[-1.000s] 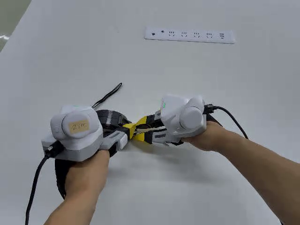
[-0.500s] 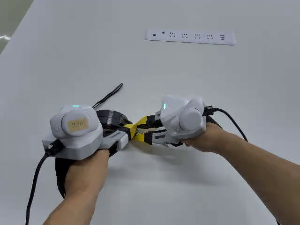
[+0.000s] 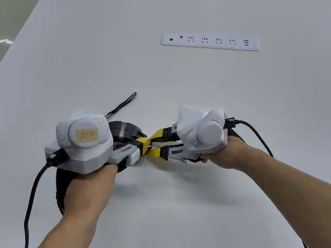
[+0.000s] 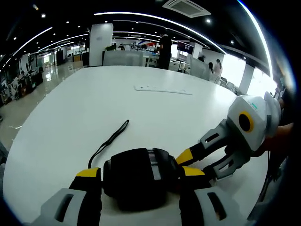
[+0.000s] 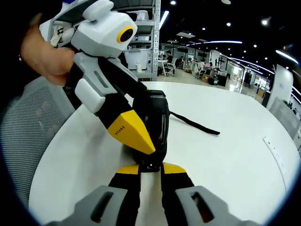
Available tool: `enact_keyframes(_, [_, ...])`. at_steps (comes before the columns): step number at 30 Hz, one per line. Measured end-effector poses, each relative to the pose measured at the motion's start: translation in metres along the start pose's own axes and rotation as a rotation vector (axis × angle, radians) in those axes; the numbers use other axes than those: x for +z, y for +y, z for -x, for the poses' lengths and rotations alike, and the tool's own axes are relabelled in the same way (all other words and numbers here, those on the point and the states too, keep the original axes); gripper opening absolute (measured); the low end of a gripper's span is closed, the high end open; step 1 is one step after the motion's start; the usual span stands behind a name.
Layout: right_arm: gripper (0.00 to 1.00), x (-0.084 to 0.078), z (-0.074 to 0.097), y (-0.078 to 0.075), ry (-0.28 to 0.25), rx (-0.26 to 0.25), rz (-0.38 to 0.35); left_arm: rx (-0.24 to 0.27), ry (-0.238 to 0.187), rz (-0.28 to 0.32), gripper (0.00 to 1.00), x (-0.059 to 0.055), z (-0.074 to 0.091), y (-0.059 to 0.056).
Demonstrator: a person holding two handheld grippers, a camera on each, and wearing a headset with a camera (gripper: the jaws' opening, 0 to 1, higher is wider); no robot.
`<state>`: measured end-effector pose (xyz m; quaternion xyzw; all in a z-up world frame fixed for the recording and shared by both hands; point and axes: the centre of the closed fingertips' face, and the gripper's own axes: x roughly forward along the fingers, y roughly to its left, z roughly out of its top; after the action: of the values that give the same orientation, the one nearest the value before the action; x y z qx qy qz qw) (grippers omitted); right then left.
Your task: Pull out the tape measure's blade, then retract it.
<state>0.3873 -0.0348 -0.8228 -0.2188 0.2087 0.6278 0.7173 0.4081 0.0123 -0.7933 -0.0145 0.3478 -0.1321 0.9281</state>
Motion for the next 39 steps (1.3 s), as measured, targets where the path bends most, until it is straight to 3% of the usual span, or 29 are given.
enact_keyframes(4, [0.19, 0.0, 0.003, -0.004, 0.003, -0.015, -0.011, -0.009, 0.0, -0.011, 0.66, 0.001, 0.002, 0.001])
enact_keyframes(8, [0.22, -0.001, 0.007, -0.007, 0.005, -0.029, -0.021, -0.032, 0.001, -0.063, 0.67, 0.002, 0.006, -0.001])
enact_keyframes(20, [0.46, -0.003, 0.026, -0.017, 0.011, -0.084, -0.09, -0.123, 0.007, -0.165, 0.74, -0.004, 0.014, -0.006])
enact_keyframes(24, [0.53, -0.003, 0.026, -0.017, 0.01, -0.085, -0.091, -0.127, 0.006, -0.169, 0.78, -0.004, 0.015, -0.007])
enact_keyframes(32, [0.72, -0.009, 0.051, -0.021, 0.0, -0.154, -0.165, -0.206, -0.001, -0.274, 0.84, -0.009, 0.021, -0.009])
enact_keyframes(39, [0.83, -0.018, 0.071, -0.019, -0.002, -0.205, -0.202, -0.249, -0.013, -0.285, 0.9, -0.008, 0.023, -0.012])
